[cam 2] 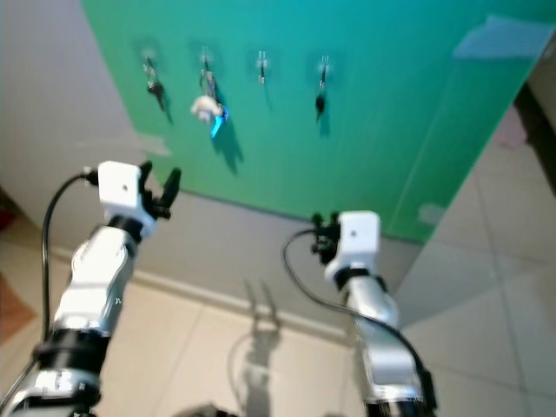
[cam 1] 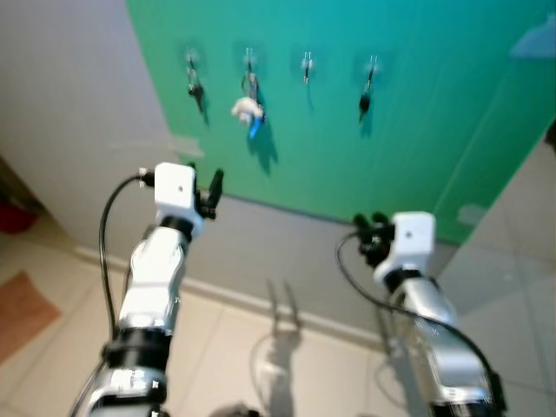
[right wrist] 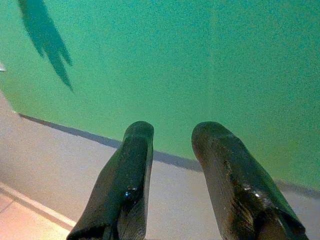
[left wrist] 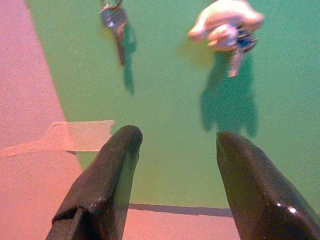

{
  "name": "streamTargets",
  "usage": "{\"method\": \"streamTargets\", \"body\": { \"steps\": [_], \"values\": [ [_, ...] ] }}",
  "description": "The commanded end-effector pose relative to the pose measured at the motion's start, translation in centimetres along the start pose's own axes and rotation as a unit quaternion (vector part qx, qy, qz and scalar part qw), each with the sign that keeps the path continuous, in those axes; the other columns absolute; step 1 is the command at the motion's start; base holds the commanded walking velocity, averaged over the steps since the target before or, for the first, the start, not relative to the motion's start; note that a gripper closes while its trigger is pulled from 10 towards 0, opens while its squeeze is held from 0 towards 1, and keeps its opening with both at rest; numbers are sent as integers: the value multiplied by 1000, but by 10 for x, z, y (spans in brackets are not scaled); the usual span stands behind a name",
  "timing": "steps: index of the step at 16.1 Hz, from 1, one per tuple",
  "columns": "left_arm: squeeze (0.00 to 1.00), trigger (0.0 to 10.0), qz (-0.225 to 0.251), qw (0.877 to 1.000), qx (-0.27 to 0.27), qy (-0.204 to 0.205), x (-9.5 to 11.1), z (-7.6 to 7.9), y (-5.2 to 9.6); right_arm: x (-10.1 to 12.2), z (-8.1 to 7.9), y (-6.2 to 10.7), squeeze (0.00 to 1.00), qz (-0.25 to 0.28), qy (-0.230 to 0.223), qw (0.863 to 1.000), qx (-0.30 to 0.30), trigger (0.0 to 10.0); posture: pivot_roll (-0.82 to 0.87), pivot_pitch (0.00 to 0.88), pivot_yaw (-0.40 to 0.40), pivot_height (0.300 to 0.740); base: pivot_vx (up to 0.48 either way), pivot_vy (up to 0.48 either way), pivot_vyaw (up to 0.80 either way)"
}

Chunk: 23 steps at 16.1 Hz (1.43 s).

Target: Hang keys on a hook

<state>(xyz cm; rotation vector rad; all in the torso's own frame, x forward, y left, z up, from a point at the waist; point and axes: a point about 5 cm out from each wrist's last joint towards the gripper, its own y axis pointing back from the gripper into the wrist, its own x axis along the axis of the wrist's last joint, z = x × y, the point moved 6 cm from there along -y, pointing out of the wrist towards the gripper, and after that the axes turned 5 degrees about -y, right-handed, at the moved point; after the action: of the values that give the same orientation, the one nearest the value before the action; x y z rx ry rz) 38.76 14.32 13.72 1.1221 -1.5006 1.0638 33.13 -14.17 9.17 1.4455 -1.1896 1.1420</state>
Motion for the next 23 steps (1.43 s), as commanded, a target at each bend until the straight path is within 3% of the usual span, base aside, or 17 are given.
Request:
{"method": "streamTargets", "body": {
  "steps": [1,5,9,13,14,18,20,22,23],
  "values": [
    [0,10000,-2,1000,3,-9,2,-2,-1,4,2,-1,0,8,-6,1000,-5,10000,-89,0,73,740,0,450,0],
    [0,10000,-6,1000,8,-14,3,-5,2,4,-4,-4,0,6,-15,1000,4,10000,-70,0,46,740,0,453,0],
    [0,10000,-17,1000,6,-7,-4,5,11,2,-7,-3,0,0,-2,1000,25,10000,-51,0,-5,740,0,453,0],
    [0,10000,-21,999,29,-7,-6,-1,15,12,-16,-12,0,9,6,998,54,10000,-57,0,-31,740,0,456,0],
    [0,10000,-23,999,44,-8,-6,-8,12,15,-17,-13,0,12,12,998,60,10000,-62,0,-26,740,0,454,0],
    [0,10000,-27,999,39,-10,-6,-8,11,16,-16,-9,0,19,9,998,59,10000,-82,0,5,740,0,453,0],
    [0,10000,-27,999,31,-7,-5,-5,7,11,-6,-6,0,11,3,999,30,10000,-73,0,-1,740,0,452,0],
    [0,10000,-17,999,28,36,-1,0,8,-3,18,-2,0,-16,-7,1000,-21,10000,-37,0,-25,740,0,120,-725],
    [0,10000,-13,998,25,51,2,2,10,-6,21,0,0,-21,-6,999,-25,10000,-26,0,-31,740,0,0,-800]
  ]
}}
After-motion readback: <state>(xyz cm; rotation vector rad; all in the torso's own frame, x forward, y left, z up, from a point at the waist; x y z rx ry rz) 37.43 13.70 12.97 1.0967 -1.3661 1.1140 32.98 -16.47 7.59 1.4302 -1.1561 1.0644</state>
